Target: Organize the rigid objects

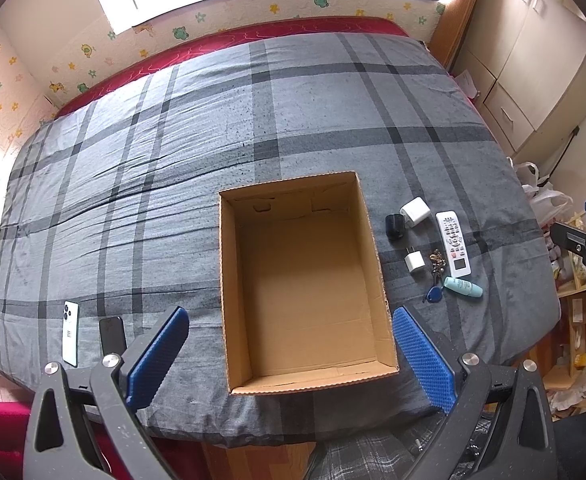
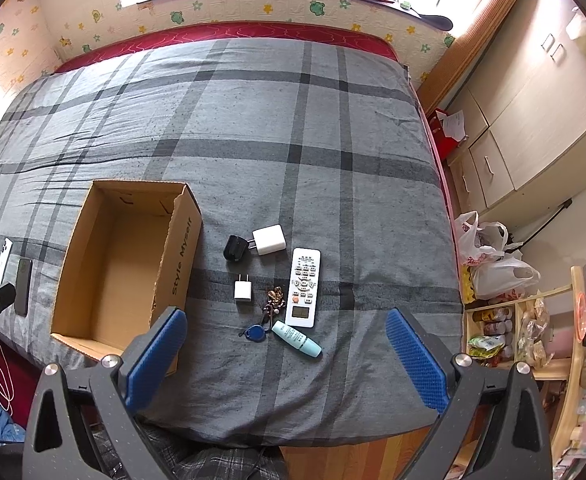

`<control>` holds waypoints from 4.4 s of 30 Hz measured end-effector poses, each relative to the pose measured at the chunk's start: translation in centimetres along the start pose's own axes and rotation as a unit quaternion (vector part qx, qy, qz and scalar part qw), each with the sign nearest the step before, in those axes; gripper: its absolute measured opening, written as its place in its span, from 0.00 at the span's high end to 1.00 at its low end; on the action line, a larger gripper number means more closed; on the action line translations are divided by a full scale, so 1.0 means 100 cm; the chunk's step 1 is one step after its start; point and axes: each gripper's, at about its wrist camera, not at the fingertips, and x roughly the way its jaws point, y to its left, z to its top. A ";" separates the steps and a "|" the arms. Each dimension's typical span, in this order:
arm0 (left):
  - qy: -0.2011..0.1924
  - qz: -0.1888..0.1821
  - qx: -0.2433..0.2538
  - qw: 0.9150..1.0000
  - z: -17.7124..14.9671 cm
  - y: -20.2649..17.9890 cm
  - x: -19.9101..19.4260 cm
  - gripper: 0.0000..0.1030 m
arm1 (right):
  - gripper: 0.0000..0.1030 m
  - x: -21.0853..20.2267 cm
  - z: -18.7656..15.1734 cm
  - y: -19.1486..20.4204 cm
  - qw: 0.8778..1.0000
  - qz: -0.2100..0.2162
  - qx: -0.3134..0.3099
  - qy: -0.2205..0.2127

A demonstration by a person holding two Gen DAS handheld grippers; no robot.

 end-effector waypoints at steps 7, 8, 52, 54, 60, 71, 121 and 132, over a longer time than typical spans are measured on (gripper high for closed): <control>0.003 -0.002 0.000 1.000 -0.003 0.001 0.005 0.00 | 0.01 0.003 0.001 0.001 1.000 0.004 -0.002 0.003; 0.003 -0.003 0.001 1.000 -0.003 0.001 0.005 0.00 | 0.01 0.004 0.001 0.002 1.000 0.004 -0.002 0.002; 0.066 0.027 -0.032 0.997 -0.030 0.080 0.191 0.02 | 0.01 0.118 -0.002 -0.007 0.997 -0.017 -0.005 0.078; 0.072 0.026 -0.029 0.997 -0.030 0.081 0.198 0.08 | 0.01 0.126 -0.002 -0.006 0.996 -0.016 -0.005 0.083; 0.087 0.016 -0.018 0.996 -0.033 0.079 0.214 0.42 | 0.01 0.147 0.001 -0.001 0.995 -0.014 -0.007 0.094; 0.104 0.003 -0.029 0.994 -0.037 0.087 0.230 0.86 | 0.01 0.187 0.013 -0.002 0.994 -0.015 -0.004 0.109; 0.115 0.020 -0.041 0.992 -0.034 0.083 0.234 0.86 | 0.52 0.307 0.005 -0.040 0.984 0.018 0.066 0.166; 0.122 0.030 -0.036 0.991 -0.031 0.081 0.236 0.86 | 0.52 0.257 0.012 -0.028 0.986 0.018 0.095 0.139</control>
